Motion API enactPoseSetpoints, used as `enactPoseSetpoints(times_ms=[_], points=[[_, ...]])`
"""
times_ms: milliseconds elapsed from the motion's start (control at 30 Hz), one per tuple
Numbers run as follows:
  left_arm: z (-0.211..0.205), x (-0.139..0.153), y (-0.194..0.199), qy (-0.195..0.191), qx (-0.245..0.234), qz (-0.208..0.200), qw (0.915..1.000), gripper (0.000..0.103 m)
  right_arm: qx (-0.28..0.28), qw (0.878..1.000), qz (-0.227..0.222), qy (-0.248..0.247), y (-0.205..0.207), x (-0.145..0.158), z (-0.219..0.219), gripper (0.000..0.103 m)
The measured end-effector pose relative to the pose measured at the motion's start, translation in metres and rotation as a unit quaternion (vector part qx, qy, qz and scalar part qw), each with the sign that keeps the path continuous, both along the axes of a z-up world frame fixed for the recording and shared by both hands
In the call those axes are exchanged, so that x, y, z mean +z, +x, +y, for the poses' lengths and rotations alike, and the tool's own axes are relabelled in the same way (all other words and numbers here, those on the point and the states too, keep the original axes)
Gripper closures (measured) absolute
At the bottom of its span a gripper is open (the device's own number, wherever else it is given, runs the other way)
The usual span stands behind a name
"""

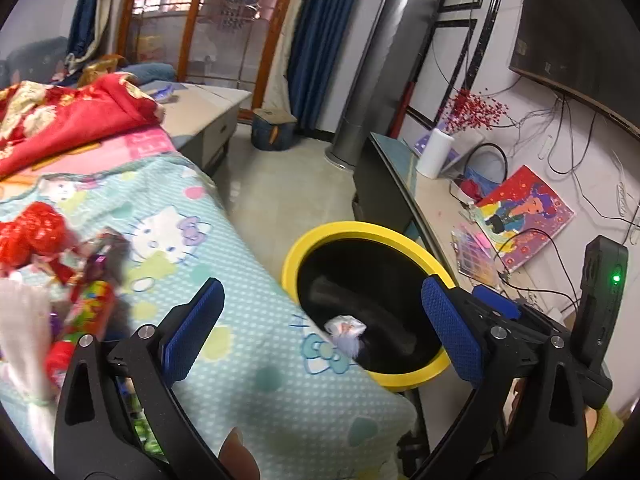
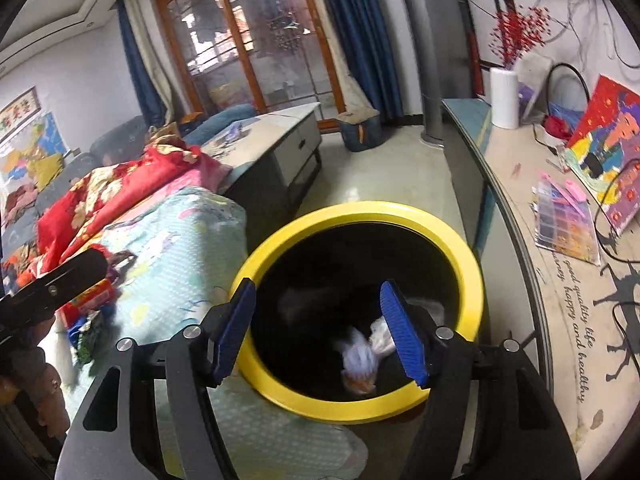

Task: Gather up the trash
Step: 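Open both tools to drop the foam net and white bag into the bin, then move both open tools back over the trash pile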

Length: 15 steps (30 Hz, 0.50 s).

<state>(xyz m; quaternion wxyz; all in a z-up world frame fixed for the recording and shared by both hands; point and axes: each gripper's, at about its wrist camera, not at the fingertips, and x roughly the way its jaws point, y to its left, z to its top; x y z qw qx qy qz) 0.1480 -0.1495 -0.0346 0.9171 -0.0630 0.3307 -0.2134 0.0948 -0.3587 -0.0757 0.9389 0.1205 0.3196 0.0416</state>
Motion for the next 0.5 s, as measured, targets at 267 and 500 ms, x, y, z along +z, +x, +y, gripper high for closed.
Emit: enactPoseSetpoints(times_ms=[267, 500], points=[[0.027, 0.017, -0.013, -0.007, 0.024, -0.032, 0.9992, 0.012, 0.033, 0.999, -0.013, -0.002, -0.005, 0.013, 0.027, 0.038], [0.051, 0.024, -0.023, -0.013, 0.047, -0.042, 0.9979, 0.012, 0.064, 0.998, -0.025, -0.005, -0.012, 0.025, 0.054, 0.037]])
